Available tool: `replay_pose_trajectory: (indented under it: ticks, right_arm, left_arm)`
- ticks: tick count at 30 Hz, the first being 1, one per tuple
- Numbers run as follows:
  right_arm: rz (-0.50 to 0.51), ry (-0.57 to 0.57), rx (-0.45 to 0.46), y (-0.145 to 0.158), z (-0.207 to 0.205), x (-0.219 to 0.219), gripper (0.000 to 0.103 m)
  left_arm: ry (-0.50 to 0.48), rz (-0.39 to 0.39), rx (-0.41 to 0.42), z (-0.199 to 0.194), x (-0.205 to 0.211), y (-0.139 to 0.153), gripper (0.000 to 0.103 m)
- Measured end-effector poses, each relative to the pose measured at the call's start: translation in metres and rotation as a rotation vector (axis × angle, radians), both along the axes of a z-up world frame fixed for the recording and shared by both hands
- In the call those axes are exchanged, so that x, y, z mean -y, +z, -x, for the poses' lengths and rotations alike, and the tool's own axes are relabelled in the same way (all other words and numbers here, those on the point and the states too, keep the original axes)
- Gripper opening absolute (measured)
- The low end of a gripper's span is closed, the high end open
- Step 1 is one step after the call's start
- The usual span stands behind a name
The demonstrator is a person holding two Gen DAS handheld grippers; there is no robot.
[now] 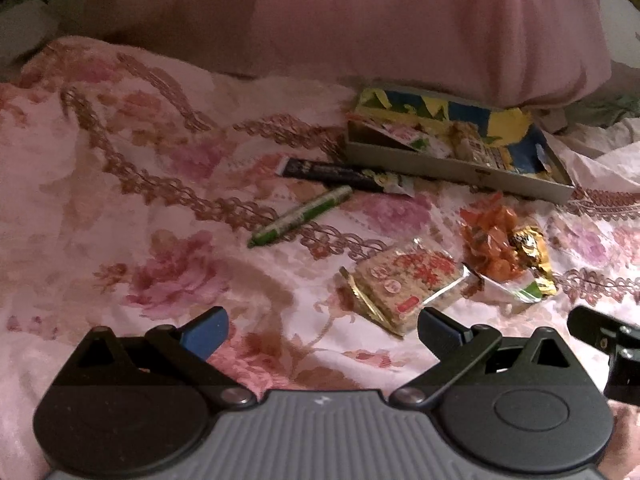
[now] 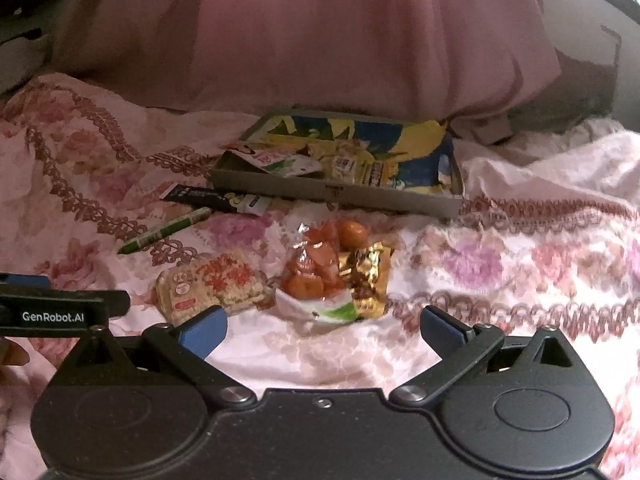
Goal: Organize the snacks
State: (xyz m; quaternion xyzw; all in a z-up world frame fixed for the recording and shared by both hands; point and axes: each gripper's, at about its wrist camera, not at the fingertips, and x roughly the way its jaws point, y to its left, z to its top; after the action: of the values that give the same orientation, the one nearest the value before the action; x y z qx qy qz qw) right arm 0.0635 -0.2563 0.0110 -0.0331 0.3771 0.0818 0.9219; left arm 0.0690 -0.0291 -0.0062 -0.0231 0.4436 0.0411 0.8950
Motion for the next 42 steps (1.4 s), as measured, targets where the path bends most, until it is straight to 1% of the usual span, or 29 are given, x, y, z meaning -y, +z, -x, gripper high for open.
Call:
replay_pose_trajectory:
  ticks: [4, 7, 9, 11, 16, 19, 23, 25, 26, 29, 33, 37, 40, 42]
  right_arm:
    - [0.061, 0.040, 0.026, 0.003, -0.009, 0.003, 0.102]
    - [0.083, 0.064, 0.027, 0.002, -0.017, 0.009, 0.102]
    - [0.064, 0.063, 0.012, 0.002, -0.024, 0.015, 0.102]
    - [0.033, 0.070, -0.011, 0.000, -0.031, 0.020, 0.102]
    - [-0.018, 0.122, -0.058, -0.015, -0.056, 0.022, 0.102]
    - [-0.066, 0.137, -0.089, -0.021, -0.070, 0.023, 0.102]
    - [-0.108, 0.152, -0.098, -0.026, -0.087, 0.026, 0.102]
    - [-0.125, 0.163, -0.121, -0.032, -0.098, 0.027, 0.102]
    - [-0.138, 0.167, -0.135, -0.035, -0.102, 0.028, 0.102]
    - [-0.178, 0.172, -0.160, -0.043, -0.115, 0.028, 0.102]
    - [-0.232, 0.186, -0.163, -0.050, -0.129, 0.027, 0.102]
    - [-0.290, 0.191, -0.189, -0.058, -0.140, 0.026, 0.100]
    - [-0.295, 0.205, -0.205, -0.062, -0.143, 0.021, 0.094]
    - [-0.283, 0.219, -0.208, -0.064, -0.143, 0.017, 0.092]
  left_arm:
    - [-0.029, 0.059, -0.049, -0.011, -0.002, -0.004, 0.103]
    - [-0.051, 0.100, -0.075, -0.018, -0.004, -0.007, 0.103]
    - [-0.071, 0.120, -0.076, -0.022, -0.005, -0.007, 0.103]
    - [-0.106, 0.124, -0.074, -0.027, -0.004, -0.005, 0.103]
    - [-0.240, 0.078, -0.077, -0.049, 0.004, -0.008, 0.103]
    - [-0.323, 0.067, -0.106, -0.066, 0.012, -0.017, 0.103]
    - [-0.408, 0.059, -0.132, -0.084, 0.021, -0.028, 0.103]
    - [-0.444, 0.065, -0.149, -0.092, 0.023, -0.033, 0.103]
    - [-0.458, 0.081, -0.158, -0.096, 0.024, -0.035, 0.103]
    - [-0.479, 0.105, -0.162, -0.107, 0.023, -0.040, 0.103]
    - [-0.524, 0.058, -0.135, -0.113, 0.025, -0.044, 0.103]
    - [-0.600, -0.025, -0.127, -0.110, 0.037, -0.052, 0.103]
    - [-0.665, -0.078, -0.122, -0.105, 0.048, -0.058, 0.103]
    - [-0.692, -0.092, -0.130, -0.104, 0.052, -0.062, 0.103]
